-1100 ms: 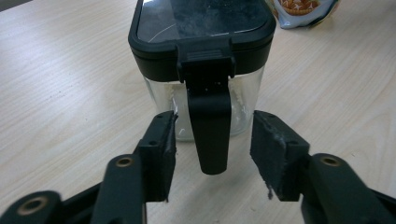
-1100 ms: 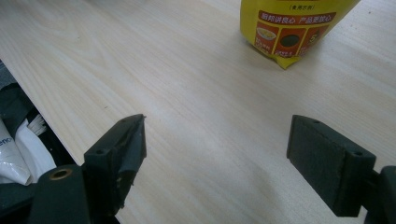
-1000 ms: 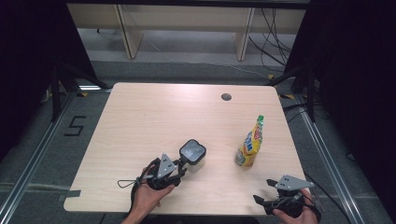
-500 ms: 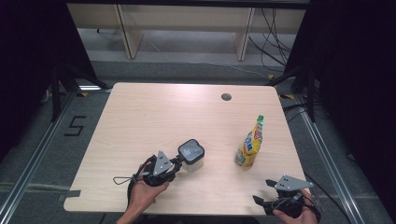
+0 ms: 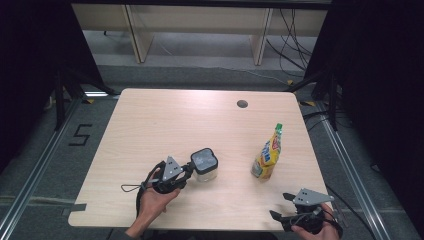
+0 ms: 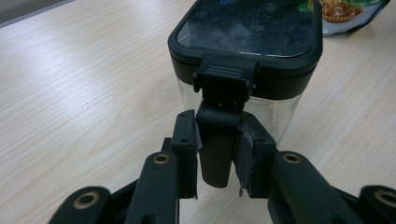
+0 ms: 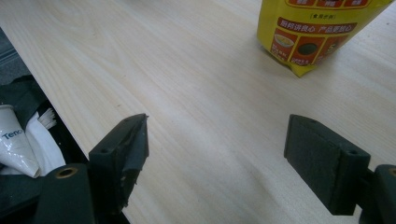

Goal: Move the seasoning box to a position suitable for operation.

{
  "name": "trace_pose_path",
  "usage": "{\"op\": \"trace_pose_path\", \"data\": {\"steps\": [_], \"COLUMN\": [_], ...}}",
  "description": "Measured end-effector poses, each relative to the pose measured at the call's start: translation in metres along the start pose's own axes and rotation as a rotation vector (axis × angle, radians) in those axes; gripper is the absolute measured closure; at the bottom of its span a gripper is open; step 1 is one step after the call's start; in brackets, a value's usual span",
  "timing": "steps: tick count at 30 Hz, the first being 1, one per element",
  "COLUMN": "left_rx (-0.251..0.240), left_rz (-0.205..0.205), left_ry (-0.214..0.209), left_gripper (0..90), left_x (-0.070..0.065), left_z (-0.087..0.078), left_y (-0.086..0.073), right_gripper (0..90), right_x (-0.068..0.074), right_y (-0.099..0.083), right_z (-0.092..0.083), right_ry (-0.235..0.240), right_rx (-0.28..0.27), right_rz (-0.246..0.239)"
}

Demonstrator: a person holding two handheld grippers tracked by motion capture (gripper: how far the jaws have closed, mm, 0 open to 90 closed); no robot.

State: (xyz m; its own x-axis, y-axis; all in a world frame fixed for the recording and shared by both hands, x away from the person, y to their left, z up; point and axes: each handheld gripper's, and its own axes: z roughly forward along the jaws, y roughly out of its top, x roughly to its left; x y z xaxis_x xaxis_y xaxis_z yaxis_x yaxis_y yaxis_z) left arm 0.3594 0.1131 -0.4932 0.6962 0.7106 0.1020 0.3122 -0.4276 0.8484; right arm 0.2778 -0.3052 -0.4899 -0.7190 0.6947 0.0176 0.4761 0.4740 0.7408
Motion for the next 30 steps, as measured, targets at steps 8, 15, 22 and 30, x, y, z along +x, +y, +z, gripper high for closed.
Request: {"op": "trace_pose_path", "data": {"steps": [8, 15, 22, 30], "left_rx": [-0.010, -0.015, -0.014, -0.017], "left_rz": [0.044, 0.027, 0.039, 0.044], "left_ry": [-0.040, -0.087, -0.157, -0.219], "left_gripper": [72.2, 72.3, 72.4, 72.4], "left_x": [0.003, 0.004, 0.001, -0.007], "left_z": [-0.002, -0.005, -0.010, -0.014], "left_y": [-0.001, -0.004, -0.007, -0.008], "right_gripper": [23.6, 23.7, 23.7, 23.8], "right_x": [0.001, 0.002, 0.003, 0.001], "right_y": [0.000, 0.000, 0.000, 0.000], "right_z": [-0.001, 0.000, 0.000, 0.000], "right_ry": [0.005, 0.007, 0.012, 0.010], "right_rx": [0.007, 0.006, 0.007, 0.006], "right_rz": [0.008, 0.001, 0.010, -0.008]}}
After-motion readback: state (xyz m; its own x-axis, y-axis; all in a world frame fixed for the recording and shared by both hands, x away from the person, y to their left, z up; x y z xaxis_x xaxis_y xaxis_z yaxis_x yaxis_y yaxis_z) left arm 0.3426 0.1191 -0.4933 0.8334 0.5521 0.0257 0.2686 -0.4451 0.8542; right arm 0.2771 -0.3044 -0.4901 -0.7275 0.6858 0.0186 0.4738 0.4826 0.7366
